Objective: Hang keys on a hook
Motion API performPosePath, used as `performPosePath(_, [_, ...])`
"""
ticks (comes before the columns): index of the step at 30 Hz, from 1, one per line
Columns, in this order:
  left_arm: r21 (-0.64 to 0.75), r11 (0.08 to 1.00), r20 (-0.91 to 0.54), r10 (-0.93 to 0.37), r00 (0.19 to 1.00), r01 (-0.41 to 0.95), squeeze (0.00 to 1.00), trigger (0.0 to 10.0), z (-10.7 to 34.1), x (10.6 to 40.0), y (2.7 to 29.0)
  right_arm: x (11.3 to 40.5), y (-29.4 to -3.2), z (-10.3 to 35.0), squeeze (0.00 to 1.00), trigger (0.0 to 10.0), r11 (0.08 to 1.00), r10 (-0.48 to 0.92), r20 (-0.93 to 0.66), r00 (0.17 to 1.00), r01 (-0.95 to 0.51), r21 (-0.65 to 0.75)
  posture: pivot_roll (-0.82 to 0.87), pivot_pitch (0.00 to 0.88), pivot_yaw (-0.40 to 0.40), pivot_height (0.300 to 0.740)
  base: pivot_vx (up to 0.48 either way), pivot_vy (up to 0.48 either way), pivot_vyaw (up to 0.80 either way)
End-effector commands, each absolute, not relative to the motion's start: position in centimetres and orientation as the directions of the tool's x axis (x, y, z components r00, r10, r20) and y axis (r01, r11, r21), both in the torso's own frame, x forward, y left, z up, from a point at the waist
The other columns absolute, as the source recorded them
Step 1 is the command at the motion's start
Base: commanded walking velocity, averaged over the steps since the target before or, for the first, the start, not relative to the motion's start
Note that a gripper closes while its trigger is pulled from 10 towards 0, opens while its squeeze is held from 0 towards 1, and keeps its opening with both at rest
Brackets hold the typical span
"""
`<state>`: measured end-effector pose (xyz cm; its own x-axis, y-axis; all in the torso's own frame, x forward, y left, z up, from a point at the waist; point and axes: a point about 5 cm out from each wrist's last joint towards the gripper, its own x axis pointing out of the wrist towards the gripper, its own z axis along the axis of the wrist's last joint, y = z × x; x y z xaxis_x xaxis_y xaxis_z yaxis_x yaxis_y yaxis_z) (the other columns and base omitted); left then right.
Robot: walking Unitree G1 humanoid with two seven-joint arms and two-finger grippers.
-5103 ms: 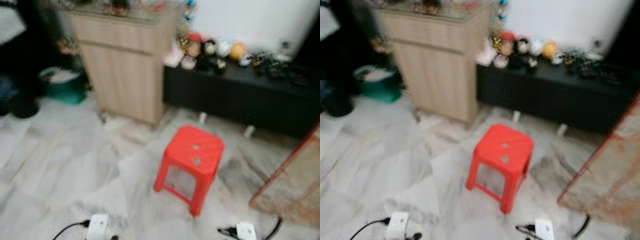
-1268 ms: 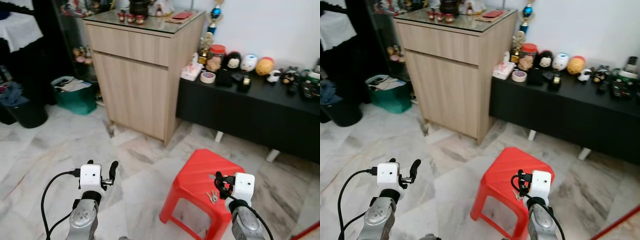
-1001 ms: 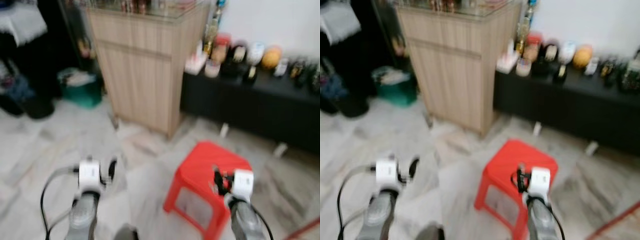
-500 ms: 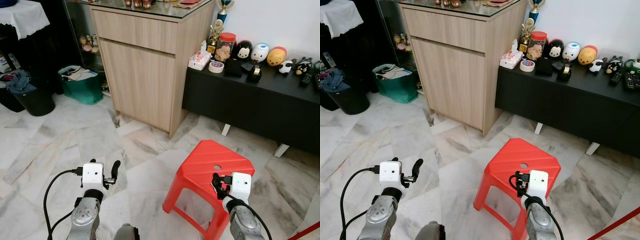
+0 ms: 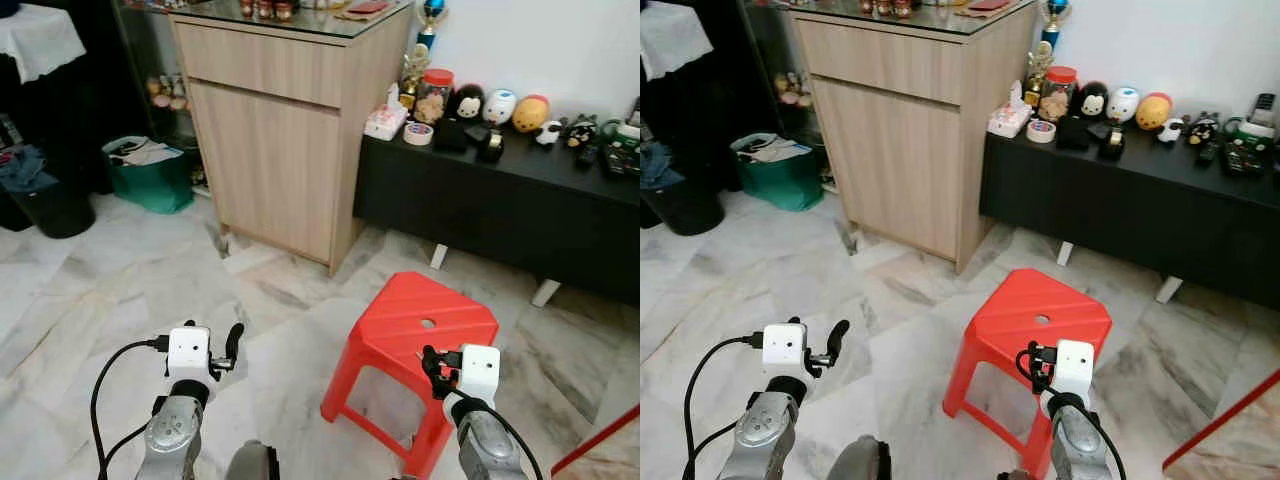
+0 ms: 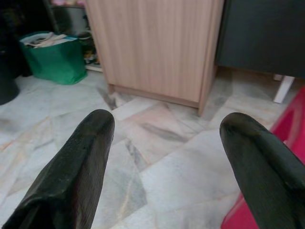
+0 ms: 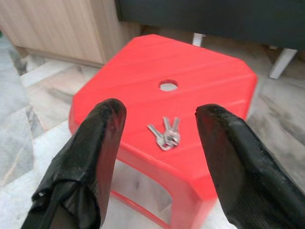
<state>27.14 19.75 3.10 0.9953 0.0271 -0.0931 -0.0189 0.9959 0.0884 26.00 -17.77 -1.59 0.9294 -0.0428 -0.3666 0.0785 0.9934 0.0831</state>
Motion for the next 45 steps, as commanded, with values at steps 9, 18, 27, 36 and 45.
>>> performPosePath(9, [0.075, 0.997, -0.094, 0.012, 0.995, -0.005, 0.00, 10.0, 3.27, 27.34, 19.50, 25.90, -17.85, -1.77, 0.00, 10.0, 0.993, -0.052, -0.382, 0.923, 0.088, 0.079, 0.05, 0.013, -0.033, 0.620, 0.000, 0.000, 0.00])
performPosePath(18, [0.070, 0.998, -0.096, 0.008, 0.995, -0.001, 0.00, 10.0, 3.29, 27.41, 19.41, 25.98, -17.75, -1.69, 0.00, 10.0, 0.994, -0.041, -0.380, 0.924, 0.076, 0.078, 0.04, 0.017, -0.034, 0.620, 0.000, 0.000, 0.00])
performPosePath(27, [0.089, 0.996, -0.088, -0.015, 0.996, 0.023, 0.00, 10.0, 3.46, 27.55, 19.04, 25.79, -17.78, -1.89, 0.00, 10.0, 0.997, -0.040, -0.389, 0.920, 0.061, 0.041, 0.04, 0.023, -0.037, 0.620, 0.000, 0.000, 0.33])
performPosePath(36, [0.088, 0.996, -0.090, -0.013, 0.996, 0.021, 0.00, 10.0, 3.54, 27.56, 19.08, 25.86, -17.75, -1.85, 0.00, 10.0, 0.996, -0.036, -0.386, 0.922, 0.063, 0.056, 0.05, 0.026, -0.038, 0.620, 0.000, 0.000, 0.00])
performPosePath(45, [0.088, 0.996, -0.088, -0.015, 0.996, 0.022, 0.00, 10.0, 3.59, 27.60, 19.09, 25.83, -17.51, -1.92, 0.00, 10.0, 0.997, -0.024, -0.389, 0.921, 0.048, 0.052, 0.05, 0.027, -0.038, 0.620, 0.000, 0.000, 0.41])
